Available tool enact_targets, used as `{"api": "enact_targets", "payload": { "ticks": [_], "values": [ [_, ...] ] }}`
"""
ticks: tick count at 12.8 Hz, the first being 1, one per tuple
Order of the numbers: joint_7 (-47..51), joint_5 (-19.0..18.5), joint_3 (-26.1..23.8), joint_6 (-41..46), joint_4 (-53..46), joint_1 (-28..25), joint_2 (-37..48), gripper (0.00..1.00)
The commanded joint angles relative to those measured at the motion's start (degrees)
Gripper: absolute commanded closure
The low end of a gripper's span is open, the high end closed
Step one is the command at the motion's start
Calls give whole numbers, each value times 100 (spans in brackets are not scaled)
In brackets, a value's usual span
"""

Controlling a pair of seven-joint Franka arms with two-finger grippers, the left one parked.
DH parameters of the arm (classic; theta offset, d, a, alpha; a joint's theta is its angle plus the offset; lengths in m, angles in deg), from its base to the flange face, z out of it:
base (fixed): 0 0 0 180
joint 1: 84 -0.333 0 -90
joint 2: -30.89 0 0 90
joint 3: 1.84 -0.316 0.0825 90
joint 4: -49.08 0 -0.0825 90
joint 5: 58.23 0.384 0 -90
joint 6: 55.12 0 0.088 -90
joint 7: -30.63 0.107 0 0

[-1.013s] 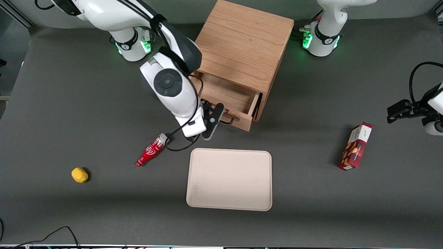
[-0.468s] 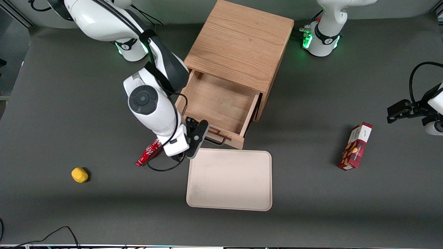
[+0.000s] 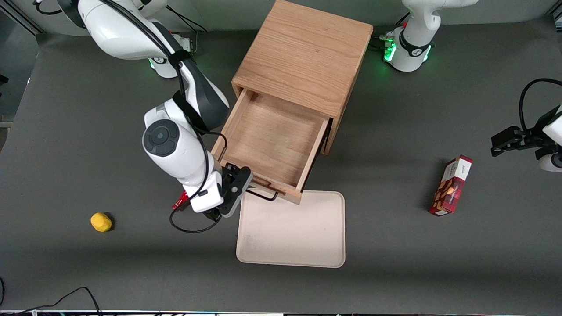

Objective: Open upper drawer

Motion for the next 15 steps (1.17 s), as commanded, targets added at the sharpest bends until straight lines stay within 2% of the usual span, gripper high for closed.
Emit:
{"api": "enact_targets", "payload": {
  "ticks": [1,4,6,9,12,13,15],
  "values": [
    [-400,345,303,-37,-372,-27,-226,0],
    [-410,731,374,-37,-442,-10,-279,0],
    [-43,1030,365,-37,-434,17,-192,0],
    [309,1067,330,-20,-434,69,36,0],
    [792,1829,295,295,-224,385,632,0],
    [1186,1849,295,653,4,534,983,0],
    [2337,1526,295,1165,592,920,1791,0]
  ]
}}
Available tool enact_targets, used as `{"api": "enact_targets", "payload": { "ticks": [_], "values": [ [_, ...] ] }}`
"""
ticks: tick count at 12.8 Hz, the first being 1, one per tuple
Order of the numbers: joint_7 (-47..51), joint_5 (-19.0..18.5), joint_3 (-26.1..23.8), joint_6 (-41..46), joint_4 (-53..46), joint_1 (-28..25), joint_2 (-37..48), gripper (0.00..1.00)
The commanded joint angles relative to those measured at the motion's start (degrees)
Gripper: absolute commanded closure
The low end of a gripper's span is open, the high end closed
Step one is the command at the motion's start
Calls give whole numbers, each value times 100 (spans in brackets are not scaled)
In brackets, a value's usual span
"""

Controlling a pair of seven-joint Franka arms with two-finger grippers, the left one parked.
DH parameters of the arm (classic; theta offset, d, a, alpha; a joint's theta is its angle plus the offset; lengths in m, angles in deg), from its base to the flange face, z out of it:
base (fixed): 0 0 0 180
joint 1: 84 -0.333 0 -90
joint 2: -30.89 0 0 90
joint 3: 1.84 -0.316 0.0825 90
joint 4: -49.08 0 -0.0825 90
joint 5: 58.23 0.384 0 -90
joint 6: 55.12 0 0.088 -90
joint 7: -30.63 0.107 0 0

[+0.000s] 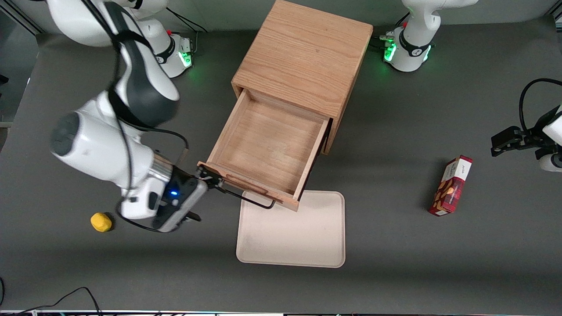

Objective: Open upper drawer

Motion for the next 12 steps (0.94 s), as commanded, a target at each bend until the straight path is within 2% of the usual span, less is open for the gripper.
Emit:
{"api": "enact_targets", "payload": {
  "ticks": [1,4,6,7,8,9,12],
  "values": [
    [1081,-330,-33,448,1247,471,1331,0],
    [1979,-577,-25,1202,2154,1244,2334,0],
    [2898,-1121,-33,1897,2366,1483,2765,0],
    [3391,-1506,-51,2065,2471,1536,2924,0],
    [3440,-1893,-68,2128,2603,1536,3065,0],
    [3440,-2010,-68,2128,2622,1571,3075,0],
    [3484,-2037,-77,2015,2613,1580,3005,0]
  ]
}}
